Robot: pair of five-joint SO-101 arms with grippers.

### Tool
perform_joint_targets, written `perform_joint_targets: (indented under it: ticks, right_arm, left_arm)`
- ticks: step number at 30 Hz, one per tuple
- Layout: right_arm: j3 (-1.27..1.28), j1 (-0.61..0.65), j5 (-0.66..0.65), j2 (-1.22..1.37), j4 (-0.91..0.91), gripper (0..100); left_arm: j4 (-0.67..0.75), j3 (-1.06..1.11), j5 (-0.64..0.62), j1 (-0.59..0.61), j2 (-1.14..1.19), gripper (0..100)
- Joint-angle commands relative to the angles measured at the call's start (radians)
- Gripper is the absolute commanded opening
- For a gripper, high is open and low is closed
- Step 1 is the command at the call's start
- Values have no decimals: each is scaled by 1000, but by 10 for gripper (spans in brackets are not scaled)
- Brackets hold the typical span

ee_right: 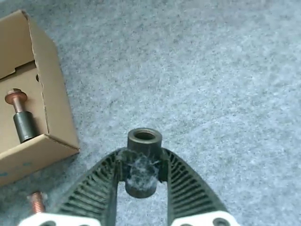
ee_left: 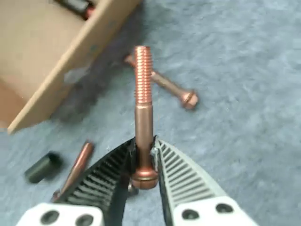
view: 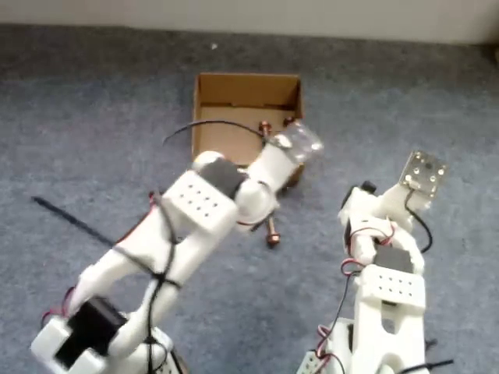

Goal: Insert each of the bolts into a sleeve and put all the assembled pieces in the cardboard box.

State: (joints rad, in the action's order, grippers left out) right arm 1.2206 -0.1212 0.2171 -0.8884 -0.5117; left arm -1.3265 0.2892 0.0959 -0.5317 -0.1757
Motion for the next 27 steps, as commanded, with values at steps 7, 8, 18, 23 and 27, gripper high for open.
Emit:
perform_joint_targets:
  ticks: [7, 8, 18, 23, 27]
  right_arm:
    - [-8, -5, -5, -28, 22, 5]
    - [-8, -5, -5, -28, 22, 5]
    - [-7, -4, -5, -28, 22, 5]
    - [-7, 16, -5, -28, 22, 5]
    - [-7, 16, -5, -28, 22, 5]
  left_arm:
    - [147, 326, -267, 236, -565, 6]
    - [167, 361, -273, 245, -601, 6]
    - [213, 532, -508, 432, -881, 27]
    - [236, 605, -844, 469, -928, 193]
    - [318, 670, -1073, 467, -932, 206]
